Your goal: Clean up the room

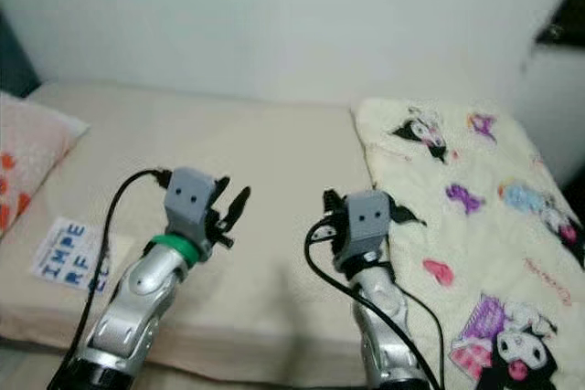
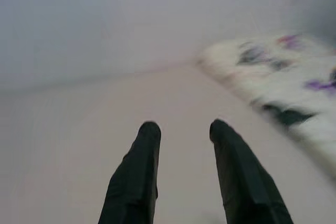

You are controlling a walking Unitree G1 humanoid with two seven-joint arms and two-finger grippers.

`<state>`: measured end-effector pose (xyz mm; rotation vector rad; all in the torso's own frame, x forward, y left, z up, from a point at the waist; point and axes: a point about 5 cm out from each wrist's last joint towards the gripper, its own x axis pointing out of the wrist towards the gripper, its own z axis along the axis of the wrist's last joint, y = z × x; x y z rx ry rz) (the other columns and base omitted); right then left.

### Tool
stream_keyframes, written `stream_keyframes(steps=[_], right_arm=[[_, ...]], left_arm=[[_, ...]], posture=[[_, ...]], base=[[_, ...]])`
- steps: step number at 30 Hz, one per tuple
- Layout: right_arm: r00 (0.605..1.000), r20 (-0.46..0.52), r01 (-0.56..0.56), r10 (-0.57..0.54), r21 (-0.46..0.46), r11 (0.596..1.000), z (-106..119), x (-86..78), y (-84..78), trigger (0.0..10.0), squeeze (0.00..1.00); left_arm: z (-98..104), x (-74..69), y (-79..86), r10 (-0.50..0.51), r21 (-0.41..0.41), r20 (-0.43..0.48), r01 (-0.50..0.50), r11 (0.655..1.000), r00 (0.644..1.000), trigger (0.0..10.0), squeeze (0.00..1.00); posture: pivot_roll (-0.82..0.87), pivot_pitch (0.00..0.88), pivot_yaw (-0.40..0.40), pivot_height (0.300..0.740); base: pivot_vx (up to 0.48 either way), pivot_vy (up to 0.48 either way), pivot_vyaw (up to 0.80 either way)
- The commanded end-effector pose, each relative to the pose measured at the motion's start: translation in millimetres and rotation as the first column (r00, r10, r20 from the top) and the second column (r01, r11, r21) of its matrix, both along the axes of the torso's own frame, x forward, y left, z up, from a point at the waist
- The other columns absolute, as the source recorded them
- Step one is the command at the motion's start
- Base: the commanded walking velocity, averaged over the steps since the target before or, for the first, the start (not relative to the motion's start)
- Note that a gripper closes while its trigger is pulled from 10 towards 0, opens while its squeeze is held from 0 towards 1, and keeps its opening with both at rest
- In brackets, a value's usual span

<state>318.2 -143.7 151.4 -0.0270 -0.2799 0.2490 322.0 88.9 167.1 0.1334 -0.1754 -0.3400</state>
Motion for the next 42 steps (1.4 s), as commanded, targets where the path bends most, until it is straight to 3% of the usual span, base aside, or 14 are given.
stream_keyframes(steps=[1,8,19,34,37,42], right_arm=[[1.000,-0.017,0.019,-0.019,0.014,1.000,-4,-1.5,-5.3,10.0,0.00],[1.000,-0.011,0.019,-0.019,0.019,1.000,-3,-1.4,-5.5,10.0,0.00],[1.000,-0.007,0.021,-0.021,0.021,1.000,-3,-1.4,-5.6,10.0,0.00],[1.000,-0.013,0.008,-0.007,0.016,1.000,-4,-1.8,-3.7,10.0,0.00],[1.000,-0.024,0.006,-0.006,0.014,1.000,-8,-2.9,-3.1,10.0,0.00],[0.992,-0.125,0.023,-0.024,-0.011,1.000,-37,-7.2,-5.1,10.0,0.00]], left_arm=[[-1,-0.6,-4.3,-0.013,0.009,-0.004,0.013,1.000,1.000,10.0,0.00],[0,-0.6,-4.6,-0.021,0.007,0.006,0.021,1.000,1.000,10.0,0.00],[0,-0.7,-5.1,-0.027,0.012,0.018,0.027,1.000,0.999,10.0,0.00],[-2,0.9,-3.8,-0.015,0.014,-0.001,0.015,1.000,1.000,10.0,0.00],[-10,-1.6,-2.5,-0.034,0.037,-0.025,0.035,0.999,0.999,10.0,0.00],[-52,-9.5,9.9,-0.033,0.124,-0.137,0.050,0.991,0.990,10.0,0.00]], posture=[[-0.14,0.055,0.061,0.740],[-0.14,0.052,0.061,0.740],[-0.15,0.049,0.063,0.740],[-0.15,0.044,0.066,0.740],[-0.14,0.046,0.066,0.740],[-0.14,0.048,0.066,0.740]], base=[[0.000,0.000,0.00],[0.000,0.000,0.00],[0.087,-0.372,0.00],[0.000,0.000,0.00],[0.000,0.000,0.00],[0.000,0.000,0.00]])
